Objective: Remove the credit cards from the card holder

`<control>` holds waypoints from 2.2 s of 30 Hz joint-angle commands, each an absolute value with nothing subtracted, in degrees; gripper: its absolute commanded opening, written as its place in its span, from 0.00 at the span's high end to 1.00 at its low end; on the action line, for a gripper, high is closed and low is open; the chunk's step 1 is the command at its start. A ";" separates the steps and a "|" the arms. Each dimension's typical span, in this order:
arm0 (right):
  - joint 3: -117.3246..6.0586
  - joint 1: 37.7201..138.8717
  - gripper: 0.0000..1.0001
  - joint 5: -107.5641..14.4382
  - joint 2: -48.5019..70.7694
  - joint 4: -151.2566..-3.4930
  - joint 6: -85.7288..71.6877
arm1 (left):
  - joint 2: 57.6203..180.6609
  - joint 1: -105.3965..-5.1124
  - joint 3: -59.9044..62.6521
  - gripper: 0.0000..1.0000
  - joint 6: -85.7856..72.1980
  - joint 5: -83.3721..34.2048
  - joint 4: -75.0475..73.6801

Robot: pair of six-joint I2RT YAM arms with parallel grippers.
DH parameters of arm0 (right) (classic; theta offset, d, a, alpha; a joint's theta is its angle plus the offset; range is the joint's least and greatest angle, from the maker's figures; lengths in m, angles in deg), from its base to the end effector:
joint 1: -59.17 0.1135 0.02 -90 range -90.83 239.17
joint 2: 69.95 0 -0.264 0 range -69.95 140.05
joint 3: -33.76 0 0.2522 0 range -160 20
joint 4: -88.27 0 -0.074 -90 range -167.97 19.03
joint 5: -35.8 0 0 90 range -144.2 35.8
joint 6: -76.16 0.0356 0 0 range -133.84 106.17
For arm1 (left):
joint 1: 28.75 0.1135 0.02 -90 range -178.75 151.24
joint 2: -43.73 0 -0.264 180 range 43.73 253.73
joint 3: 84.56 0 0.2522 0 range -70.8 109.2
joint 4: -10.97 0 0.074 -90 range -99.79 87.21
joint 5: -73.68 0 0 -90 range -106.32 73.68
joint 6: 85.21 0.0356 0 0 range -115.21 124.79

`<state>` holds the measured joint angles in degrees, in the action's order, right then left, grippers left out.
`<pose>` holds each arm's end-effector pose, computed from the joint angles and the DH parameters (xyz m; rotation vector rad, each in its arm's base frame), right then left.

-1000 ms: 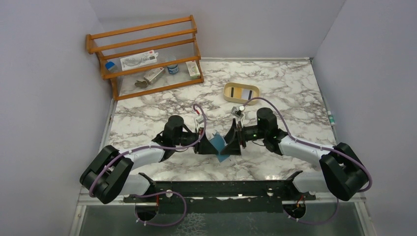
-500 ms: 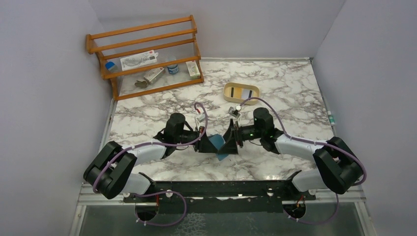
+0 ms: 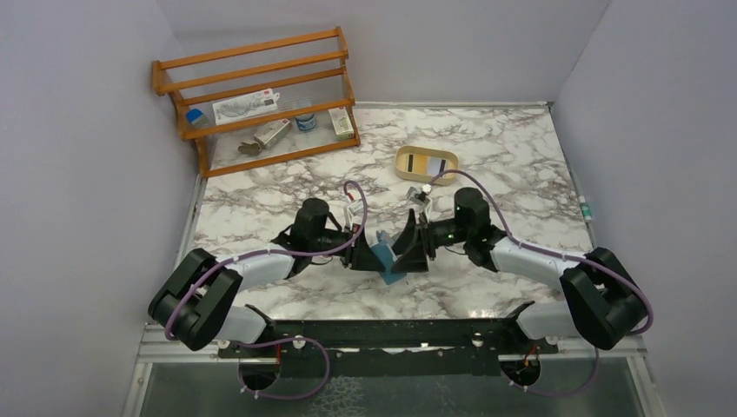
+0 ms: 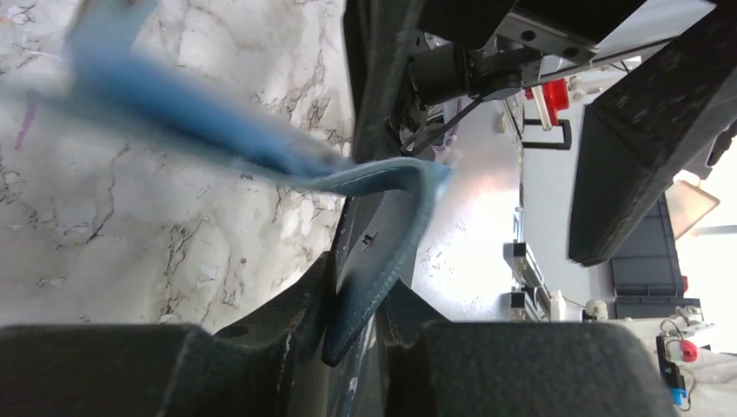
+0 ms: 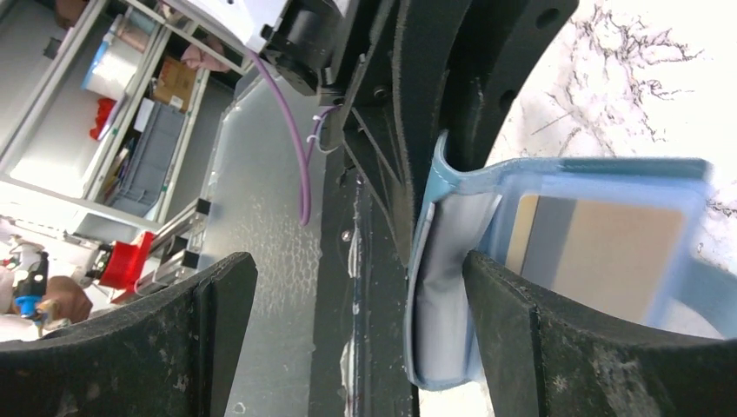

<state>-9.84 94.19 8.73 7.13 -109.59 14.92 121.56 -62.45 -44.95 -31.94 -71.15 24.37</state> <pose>0.1933 0.1741 0.2074 -0.9749 1.8307 1.7315 0.1904 -0.1620 0.1759 0.6493 2.1466 -1.6868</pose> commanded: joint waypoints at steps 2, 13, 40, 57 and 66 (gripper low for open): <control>-9.62 92.59 0.08 22.79 3.23 -112.61 19.40 | 121.47 -61.10 -42.49 0.76 -31.31 -63.80 22.59; -10.06 92.39 0.08 20.81 5.35 -108.34 15.85 | 119.41 -61.03 -40.03 0.92 -28.08 -64.17 19.36; -9.22 102.50 0.08 13.57 16.00 -119.56 20.06 | 122.87 -58.20 -33.47 0.86 -28.28 -68.02 11.21; -4.46 101.18 0.09 13.97 15.14 -127.46 24.71 | 119.95 -55.93 -32.81 0.67 -23.55 -58.84 -6.36; -2.79 101.18 0.09 10.93 18.91 -136.67 29.98 | 117.37 -56.35 -45.71 0.69 -38.94 -60.79 15.94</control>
